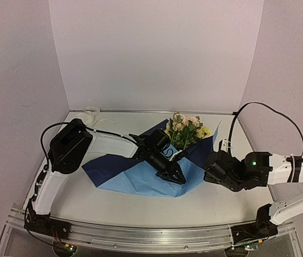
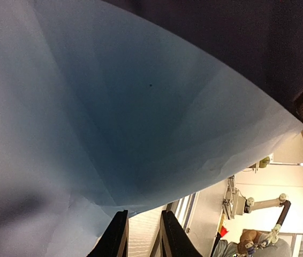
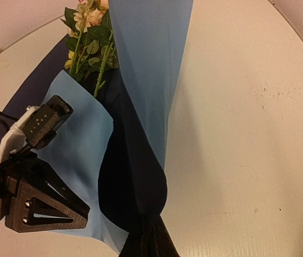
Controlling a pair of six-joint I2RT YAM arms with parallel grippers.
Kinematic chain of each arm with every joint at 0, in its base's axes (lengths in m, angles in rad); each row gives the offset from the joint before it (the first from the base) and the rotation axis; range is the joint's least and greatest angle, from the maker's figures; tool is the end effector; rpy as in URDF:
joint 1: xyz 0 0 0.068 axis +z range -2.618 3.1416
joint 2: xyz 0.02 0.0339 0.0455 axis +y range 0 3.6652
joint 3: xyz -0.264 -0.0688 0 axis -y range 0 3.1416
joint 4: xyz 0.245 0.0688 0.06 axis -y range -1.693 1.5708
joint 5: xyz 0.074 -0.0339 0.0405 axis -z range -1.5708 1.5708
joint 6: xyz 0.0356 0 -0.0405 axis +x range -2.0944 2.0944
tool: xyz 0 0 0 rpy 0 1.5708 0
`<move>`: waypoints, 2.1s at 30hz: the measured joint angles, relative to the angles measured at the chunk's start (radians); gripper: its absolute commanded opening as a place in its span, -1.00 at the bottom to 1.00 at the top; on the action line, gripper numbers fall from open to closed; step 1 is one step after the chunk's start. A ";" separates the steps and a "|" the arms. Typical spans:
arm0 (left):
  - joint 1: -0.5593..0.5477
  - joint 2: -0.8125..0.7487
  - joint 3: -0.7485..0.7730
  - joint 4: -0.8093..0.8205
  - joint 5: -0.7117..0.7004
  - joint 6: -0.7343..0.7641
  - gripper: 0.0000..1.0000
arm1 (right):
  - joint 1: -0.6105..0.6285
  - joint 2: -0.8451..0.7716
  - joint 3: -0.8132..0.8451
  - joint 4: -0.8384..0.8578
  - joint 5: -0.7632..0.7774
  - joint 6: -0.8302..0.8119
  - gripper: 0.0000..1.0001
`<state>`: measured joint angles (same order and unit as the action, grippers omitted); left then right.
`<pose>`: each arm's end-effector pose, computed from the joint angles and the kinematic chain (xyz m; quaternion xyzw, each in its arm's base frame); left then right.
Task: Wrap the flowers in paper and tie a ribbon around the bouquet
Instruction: Fold the one-fourth-folded wrapping paper at the center of the board.
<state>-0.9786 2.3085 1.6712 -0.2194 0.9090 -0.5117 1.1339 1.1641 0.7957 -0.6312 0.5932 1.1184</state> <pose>0.2519 -0.4247 0.1389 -0.3440 -0.7835 0.5153 0.0481 0.1118 0.1925 0.2366 0.0752 0.9182 0.1226 0.3691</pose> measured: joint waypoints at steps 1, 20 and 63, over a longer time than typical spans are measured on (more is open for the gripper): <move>-0.004 0.006 0.005 -0.001 0.007 0.007 -0.55 | 0.000 -0.003 0.003 -0.001 -0.010 -0.008 -1.00; -0.050 0.034 0.031 -0.056 -0.055 0.158 -0.50 | 0.000 -0.061 0.029 -0.090 -0.150 0.087 -1.00; 0.002 -0.250 -0.206 -0.008 -0.240 0.108 -0.54 | 0.021 -0.046 0.075 -0.083 -0.194 0.138 -0.96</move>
<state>-0.9770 2.0589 1.4648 -0.2278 0.6693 -0.4042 1.1553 1.1181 0.8709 -0.7146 0.3995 1.2564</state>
